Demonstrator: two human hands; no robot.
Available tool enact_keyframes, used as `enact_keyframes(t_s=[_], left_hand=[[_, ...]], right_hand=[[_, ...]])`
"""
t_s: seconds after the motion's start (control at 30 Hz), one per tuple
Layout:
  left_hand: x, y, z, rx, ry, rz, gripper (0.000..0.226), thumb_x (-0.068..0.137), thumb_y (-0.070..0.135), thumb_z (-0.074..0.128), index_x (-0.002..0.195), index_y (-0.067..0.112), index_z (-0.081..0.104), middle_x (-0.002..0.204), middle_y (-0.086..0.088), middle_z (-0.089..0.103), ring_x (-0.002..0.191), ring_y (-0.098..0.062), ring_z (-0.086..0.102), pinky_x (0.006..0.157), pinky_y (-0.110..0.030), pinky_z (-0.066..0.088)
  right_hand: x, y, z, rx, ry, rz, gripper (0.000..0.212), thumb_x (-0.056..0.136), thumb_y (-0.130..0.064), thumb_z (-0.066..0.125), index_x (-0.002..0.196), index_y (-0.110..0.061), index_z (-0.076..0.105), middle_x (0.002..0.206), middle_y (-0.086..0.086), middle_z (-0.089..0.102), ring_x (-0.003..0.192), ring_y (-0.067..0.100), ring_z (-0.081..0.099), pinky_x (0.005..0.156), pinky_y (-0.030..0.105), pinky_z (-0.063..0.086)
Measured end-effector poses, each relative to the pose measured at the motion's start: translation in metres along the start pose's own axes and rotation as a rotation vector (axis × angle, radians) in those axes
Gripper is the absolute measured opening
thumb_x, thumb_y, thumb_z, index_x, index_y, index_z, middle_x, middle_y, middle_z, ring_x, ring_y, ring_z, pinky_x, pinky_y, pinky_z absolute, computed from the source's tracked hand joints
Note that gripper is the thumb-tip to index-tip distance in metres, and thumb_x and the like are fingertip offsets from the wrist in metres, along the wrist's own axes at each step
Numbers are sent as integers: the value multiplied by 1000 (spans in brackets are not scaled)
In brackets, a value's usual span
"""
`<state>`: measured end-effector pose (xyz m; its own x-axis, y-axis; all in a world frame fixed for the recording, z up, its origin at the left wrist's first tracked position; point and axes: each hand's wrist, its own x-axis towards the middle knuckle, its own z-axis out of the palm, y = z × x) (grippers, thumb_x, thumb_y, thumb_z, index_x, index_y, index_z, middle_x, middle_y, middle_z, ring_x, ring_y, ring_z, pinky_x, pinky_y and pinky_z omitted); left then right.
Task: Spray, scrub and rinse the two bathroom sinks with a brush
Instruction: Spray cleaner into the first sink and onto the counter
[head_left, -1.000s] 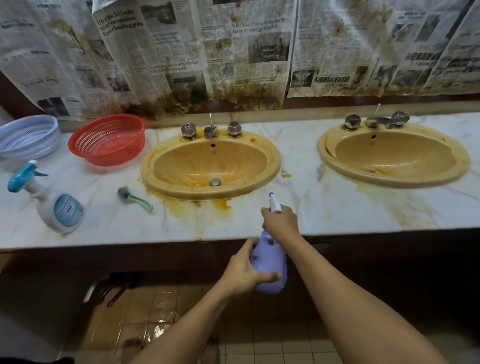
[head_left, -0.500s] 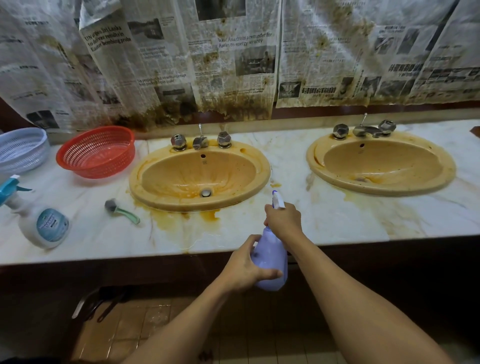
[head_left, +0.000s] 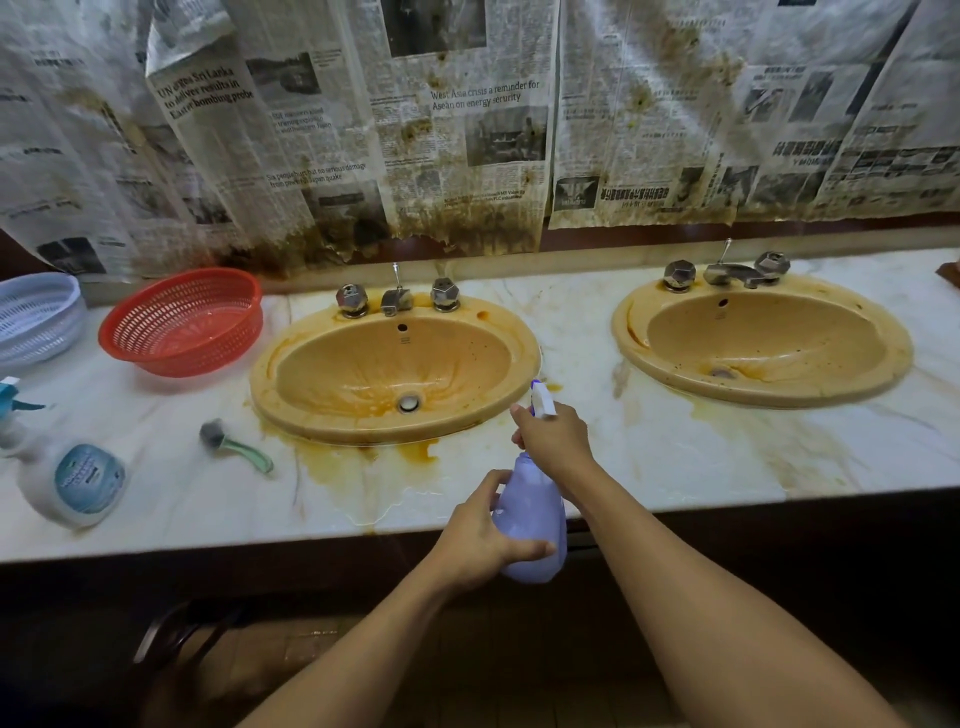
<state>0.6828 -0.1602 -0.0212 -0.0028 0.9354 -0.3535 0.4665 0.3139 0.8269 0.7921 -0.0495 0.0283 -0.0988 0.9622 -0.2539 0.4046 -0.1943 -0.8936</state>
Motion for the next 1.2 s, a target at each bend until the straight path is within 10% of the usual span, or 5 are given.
enact_keyframes(t_s=[0.37, 0.63, 0.83, 1.0, 1.2], left_hand=[[-3, -24, -46, -58, 76, 6, 86, 72, 52, 89, 137, 46, 32, 142, 6, 47, 120, -11, 47, 89, -25, 45], [-10, -46, -70, -105, 106, 5, 86, 73, 47, 89, 142, 40, 37, 145, 5, 49, 126, -14, 47, 98, -33, 48], [-15, -61, -86, -113, 127, -31, 87, 71, 50, 90, 138, 45, 35, 140, 8, 49, 127, -14, 47, 99, -33, 48], [-23, -69, -90, -99, 158, -48, 87, 71, 52, 89, 139, 45, 35, 133, 13, 47, 123, -11, 48, 96, -31, 45], [-37, -85, -99, -237, 214, -122, 90, 57, 62, 93, 130, 45, 42, 137, 9, 52, 126, -15, 54, 104, -34, 49]], right_hand=[[3, -27, 48, 40, -117, -18, 33, 96, -42, 64, 85, -12, 53, 72, 5, 51, 68, 23, 47, 67, 36, 38], [9, -34, 92, -64, -12, 41, 40, 92, -34, 54, 118, -6, 65, 82, 17, 71, 84, 32, 69, 74, 40, 55], [6, -40, 107, 63, -222, 36, 31, 95, -40, 67, 83, -19, 48, 72, -1, 51, 69, 17, 47, 66, 31, 39], [3, -46, 126, -2, -131, 89, 32, 93, -33, 59, 102, -3, 66, 77, 16, 71, 69, 23, 60, 66, 34, 47], [-3, -46, 152, 23, -285, 3, 32, 94, -39, 69, 79, -15, 54, 69, 4, 60, 59, 15, 50, 64, 32, 42]])
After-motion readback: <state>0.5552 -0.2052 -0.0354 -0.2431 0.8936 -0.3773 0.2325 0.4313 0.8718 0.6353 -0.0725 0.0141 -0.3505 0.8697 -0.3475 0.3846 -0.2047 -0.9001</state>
